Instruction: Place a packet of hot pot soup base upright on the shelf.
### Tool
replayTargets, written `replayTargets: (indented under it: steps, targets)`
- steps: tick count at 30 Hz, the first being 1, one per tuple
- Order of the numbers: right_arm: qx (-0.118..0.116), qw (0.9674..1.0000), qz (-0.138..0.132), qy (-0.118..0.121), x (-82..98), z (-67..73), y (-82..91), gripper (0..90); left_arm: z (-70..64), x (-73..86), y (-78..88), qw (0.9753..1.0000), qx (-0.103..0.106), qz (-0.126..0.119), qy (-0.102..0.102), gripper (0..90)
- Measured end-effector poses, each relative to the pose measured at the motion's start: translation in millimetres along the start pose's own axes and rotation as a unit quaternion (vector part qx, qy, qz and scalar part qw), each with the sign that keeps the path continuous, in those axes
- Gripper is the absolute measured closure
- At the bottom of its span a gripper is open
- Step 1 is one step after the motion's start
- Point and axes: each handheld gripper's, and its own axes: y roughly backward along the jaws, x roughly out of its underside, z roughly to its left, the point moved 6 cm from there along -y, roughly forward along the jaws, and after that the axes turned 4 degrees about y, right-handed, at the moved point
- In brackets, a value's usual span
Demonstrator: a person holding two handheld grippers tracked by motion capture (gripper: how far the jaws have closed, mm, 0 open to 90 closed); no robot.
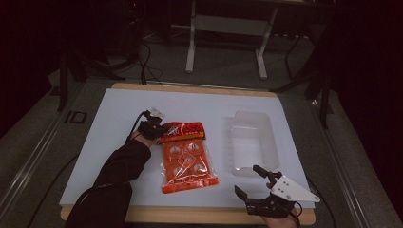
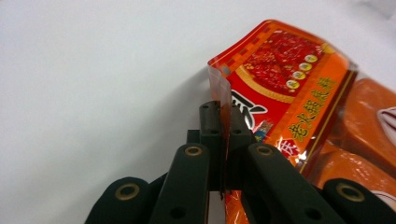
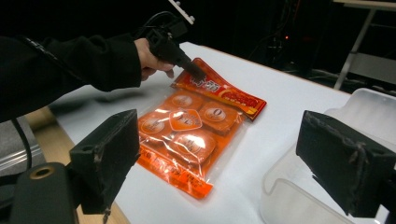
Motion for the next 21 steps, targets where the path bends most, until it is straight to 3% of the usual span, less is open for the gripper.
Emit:
replayTargets:
  steps: [9,12,21]
  targets:
    - [0.006,1.0,-0.007,-0.001,-2.3,-1.1,2.7,12.9,-14.4,-14.0,26.2,0.9992,0.008,-0.028,-0.028,90.0]
    - [0.013,0.9998,-0.014,0.0,-4.0,-1.2,4.3,12.8,-20.4,-21.1,39.3,0.9982,0.017,-0.048,-0.033,90.0]
    - [0.015,0.9997,-0.017,0.0,-5.2,-2.0,5.2,12.8,-36.8,-33.3,63.3,0.9953,0.028,-0.074,-0.054,90.0]
